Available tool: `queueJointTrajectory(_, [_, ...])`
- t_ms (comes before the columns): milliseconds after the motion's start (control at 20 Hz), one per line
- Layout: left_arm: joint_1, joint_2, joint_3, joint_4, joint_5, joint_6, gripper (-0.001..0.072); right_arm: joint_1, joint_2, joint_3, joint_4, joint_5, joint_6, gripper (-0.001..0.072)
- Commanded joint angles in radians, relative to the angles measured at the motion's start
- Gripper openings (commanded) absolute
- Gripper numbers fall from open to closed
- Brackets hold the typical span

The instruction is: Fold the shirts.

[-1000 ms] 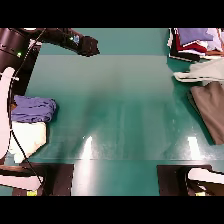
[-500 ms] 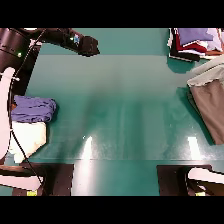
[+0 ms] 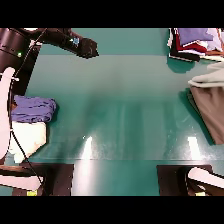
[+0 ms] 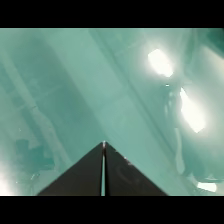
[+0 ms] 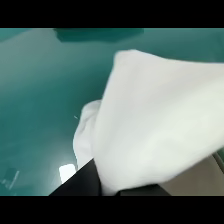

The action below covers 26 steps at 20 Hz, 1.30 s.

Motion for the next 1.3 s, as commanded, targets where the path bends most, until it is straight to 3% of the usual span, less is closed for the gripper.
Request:
queueJointTrajectory(0, [-0.001,-0.001,0.000,0.004,-0.003,0.033,0.0024,-0.084,0.102,-0.161,-0.080,0.027,0.032,0.0017])
queueJointTrajectory(300, [-0.001,-0.001,0.000,0.004,-0.003,0.047,0.0024,-0.275,0.253,-0.495,-0.172,0.027,0.031,0.0028])
queueJointTrajectory(350, [-0.001,-0.001,0.000,0.004,-0.003,0.047,0.0025,-0.291,0.266,-0.536,-0.209,0.026,0.031,0.0144])
queueJointTrajectory(400, [-0.001,-0.001,0.000,0.004,-0.003,0.047,0.0024,-0.303,0.275,-0.577,-0.239,0.023,0.031,0.0396])
queueJointTrajectory(450, [-0.001,-0.001,0.000,0.004,-0.003,0.048,0.0024,-0.313,0.282,-0.612,-0.263,0.013,0.032,0.0557])
queueJointTrajectory(500, [-0.001,-0.001,0.000,0.004,-0.003,0.055,0.0025,-0.323,0.280,-0.636,-0.287,0.010,0.032,0.0572])
queueJointTrajectory(650, [-0.001,-0.001,0.000,0.004,-0.003,0.069,0.0025,-0.336,0.254,-0.623,-0.253,0.020,0.038,0.0571])
queueJointTrajectory(800, [-0.001,-0.001,0.000,0.004,-0.001,0.069,0.0025,-0.262,0.248,-0.582,-0.097,0.014,0.039,0.0570])
queueJointTrajectory(950, [-0.001,0.000,0.000,0.002,-0.009,0.068,0.0025,-0.099,0.248,-0.557,0.068,-0.005,0.038,0.0570])
queueJointTrajectory(1100, [-0.001,0.000,0.000,0.002,-0.008,0.068,0.0025,0.126,0.248,-0.553,0.106,-0.026,0.038,0.0568])
queueJointTrajectory(1150, [-0.001,0.000,0.000,0.002,-0.004,0.068,0.0025,0.196,0.248,-0.553,0.107,-0.041,0.038,0.0519])
queueJointTrajectory(1250, [-0.001,0.000,0.000,0.002,0.002,0.068,0.0025,0.333,0.248,-0.553,0.106,-0.085,0.037,0.0214])
